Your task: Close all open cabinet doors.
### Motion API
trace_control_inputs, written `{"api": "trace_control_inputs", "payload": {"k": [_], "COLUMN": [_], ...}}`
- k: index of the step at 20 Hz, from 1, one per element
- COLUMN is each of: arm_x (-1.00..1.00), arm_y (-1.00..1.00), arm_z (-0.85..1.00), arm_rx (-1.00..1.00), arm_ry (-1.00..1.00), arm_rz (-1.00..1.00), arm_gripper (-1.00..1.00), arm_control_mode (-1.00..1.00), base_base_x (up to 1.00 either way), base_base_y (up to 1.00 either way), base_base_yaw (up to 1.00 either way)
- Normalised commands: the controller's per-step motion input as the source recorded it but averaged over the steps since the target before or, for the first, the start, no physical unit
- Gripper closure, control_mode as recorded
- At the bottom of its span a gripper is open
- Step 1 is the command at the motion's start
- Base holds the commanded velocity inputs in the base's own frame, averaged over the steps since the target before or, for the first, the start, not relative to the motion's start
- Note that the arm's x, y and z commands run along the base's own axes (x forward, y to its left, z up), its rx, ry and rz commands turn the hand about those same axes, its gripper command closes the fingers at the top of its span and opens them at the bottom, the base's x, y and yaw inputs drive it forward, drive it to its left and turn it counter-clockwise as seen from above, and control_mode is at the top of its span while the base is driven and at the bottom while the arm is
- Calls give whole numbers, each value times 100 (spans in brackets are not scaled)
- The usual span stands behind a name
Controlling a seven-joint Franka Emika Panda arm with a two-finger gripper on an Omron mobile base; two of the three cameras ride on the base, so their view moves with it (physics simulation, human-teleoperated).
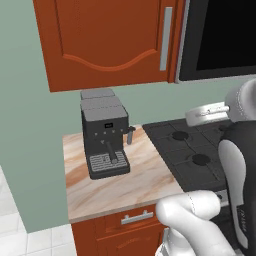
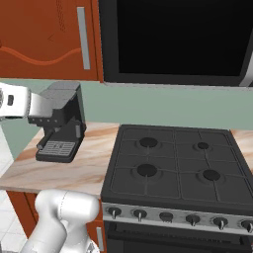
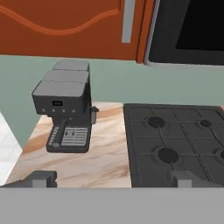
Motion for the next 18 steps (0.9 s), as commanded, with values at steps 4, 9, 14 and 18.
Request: {"api": "trace_control_inputs", "payload": {"k": [4,9,14,18], "arm_x": [-39,-32,-20,-1], "arm_y": [-3,-4,-9,-17], "arm_z": [0,-1,-13,-15], "arm_rx": [1,1,0,2], "arm_ry": [6,3,5,4], "arm_rz": [-6,-4,0,0], "arm_gripper": [-100,-100,-100,-100], "arm_control_mode": [-100,-100,-100,-100], "base_base_x": [0,0,0,0], "base_base_y": [0,0,0,0], "base_base_yaw": [0,0,0,0]}}
